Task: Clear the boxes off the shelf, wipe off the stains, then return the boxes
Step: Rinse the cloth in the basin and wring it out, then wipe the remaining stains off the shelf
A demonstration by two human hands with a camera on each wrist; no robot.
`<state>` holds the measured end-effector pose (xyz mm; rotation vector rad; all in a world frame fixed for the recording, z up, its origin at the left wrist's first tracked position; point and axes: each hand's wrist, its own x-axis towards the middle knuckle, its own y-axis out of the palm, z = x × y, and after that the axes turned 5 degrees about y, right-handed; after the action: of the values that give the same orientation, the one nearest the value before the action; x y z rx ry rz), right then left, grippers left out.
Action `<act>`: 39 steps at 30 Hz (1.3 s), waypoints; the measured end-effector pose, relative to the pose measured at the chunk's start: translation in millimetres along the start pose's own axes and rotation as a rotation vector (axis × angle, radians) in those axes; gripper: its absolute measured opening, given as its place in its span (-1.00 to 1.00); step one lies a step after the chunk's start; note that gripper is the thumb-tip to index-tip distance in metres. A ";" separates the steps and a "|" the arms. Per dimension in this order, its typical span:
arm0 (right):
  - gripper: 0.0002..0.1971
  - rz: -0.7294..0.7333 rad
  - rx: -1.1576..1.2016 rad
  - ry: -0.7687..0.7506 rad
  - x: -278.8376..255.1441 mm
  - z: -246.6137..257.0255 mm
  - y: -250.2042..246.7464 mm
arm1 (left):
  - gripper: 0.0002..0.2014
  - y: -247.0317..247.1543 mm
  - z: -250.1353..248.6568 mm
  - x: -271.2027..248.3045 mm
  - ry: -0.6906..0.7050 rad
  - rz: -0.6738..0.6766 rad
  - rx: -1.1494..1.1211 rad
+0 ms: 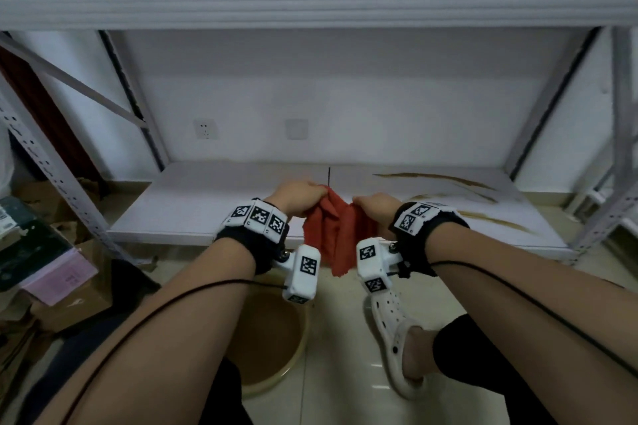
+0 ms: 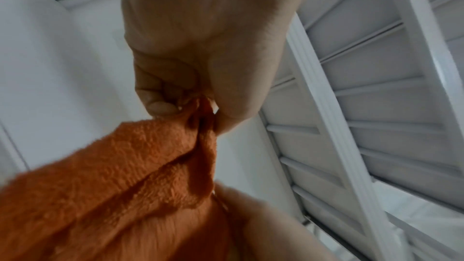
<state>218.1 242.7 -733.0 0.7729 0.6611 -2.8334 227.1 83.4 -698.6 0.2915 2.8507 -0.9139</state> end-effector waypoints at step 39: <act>-0.57 -0.096 0.385 -0.252 13.7 -15.1 -45.7 | -0.88 70.9 -41.4 66.1 -0.017 -0.001 -0.481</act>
<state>202.4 290.2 -734.4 0.4212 0.1201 -3.1157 175.9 173.6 -717.1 0.2219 2.9345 -0.2083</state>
